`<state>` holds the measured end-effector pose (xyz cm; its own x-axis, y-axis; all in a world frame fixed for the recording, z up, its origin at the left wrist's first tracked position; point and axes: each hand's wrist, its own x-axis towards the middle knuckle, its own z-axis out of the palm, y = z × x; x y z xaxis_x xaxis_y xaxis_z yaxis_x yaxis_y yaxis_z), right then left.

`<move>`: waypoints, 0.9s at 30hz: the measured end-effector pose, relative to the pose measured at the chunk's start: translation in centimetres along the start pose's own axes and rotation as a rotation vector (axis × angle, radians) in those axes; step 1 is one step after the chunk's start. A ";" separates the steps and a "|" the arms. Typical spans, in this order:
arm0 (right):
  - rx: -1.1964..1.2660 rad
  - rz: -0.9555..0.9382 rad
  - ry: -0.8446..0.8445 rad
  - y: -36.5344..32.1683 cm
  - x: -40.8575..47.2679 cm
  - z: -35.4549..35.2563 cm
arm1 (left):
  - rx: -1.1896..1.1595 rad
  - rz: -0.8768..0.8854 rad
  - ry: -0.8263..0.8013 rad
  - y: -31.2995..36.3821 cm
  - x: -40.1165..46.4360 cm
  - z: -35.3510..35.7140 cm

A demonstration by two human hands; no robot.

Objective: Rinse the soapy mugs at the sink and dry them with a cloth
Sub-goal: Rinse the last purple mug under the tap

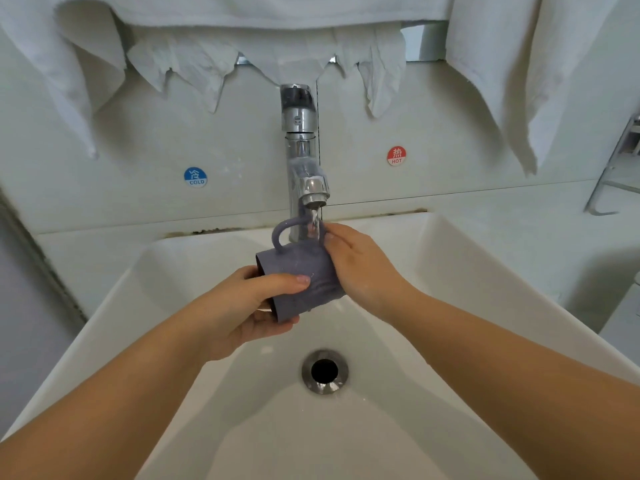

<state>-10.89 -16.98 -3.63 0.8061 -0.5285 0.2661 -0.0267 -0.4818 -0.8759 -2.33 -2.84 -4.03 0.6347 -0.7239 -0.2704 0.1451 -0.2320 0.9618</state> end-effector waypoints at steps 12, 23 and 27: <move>-0.668 -0.330 0.105 -0.9 -1.7 0.1 | 0.016 -0.004 0.013 0.5 -0.6 -0.4; 0.515 0.442 -0.344 0.4 0.0 -2.3 | -0.102 -0.175 -0.064 0.6 -1.0 -1.4; 0.523 0.440 -0.362 0.7 0.1 -3.1 | -0.175 -0.115 0.018 0.3 -0.7 -1.1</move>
<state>-12.67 -19.55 -2.95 0.9315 -0.2897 -0.2198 -0.1793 0.1600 -0.9707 -1.93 -1.70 -3.47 0.6197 -0.6867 -0.3799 0.3459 -0.1954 0.9177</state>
